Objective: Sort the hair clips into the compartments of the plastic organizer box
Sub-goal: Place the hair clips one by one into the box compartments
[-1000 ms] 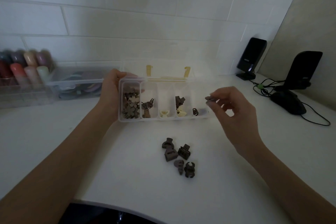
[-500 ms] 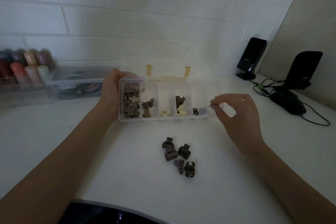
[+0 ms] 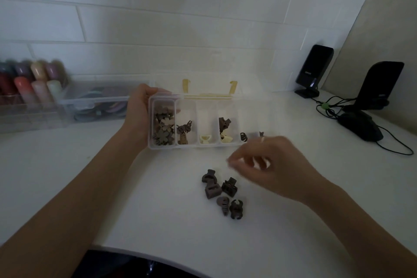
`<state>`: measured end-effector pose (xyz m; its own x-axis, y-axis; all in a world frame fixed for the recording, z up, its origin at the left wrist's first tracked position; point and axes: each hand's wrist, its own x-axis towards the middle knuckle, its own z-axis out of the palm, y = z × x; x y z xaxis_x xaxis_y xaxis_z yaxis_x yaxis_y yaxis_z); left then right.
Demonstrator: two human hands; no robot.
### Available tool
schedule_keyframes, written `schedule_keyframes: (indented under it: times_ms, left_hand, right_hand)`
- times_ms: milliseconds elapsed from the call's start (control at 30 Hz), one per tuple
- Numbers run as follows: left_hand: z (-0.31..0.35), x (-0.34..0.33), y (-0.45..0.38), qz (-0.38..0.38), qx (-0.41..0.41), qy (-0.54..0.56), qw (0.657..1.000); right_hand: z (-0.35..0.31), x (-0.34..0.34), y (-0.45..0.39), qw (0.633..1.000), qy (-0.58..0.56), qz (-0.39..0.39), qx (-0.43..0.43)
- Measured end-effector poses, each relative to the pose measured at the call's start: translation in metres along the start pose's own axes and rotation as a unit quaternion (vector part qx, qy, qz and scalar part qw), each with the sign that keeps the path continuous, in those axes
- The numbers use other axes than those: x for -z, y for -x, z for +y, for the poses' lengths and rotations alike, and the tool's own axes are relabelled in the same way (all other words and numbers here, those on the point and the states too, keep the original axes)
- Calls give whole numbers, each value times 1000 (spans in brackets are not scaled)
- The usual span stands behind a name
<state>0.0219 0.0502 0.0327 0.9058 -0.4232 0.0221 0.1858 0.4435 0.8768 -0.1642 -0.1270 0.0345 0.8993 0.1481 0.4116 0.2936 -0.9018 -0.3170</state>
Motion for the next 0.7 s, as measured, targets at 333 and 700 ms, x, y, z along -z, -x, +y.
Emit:
schedule_keyframes:
  times_ms: [333,700]
  left_hand:
    - [1,-2,1,-7,-4,0,1000]
    - [-3,-3,0,-18,-5,0,1000]
  right_hand:
    - [3,-18,2,996,-9,-83,11]
    - [10,-15,-2,975,-12,224,4]
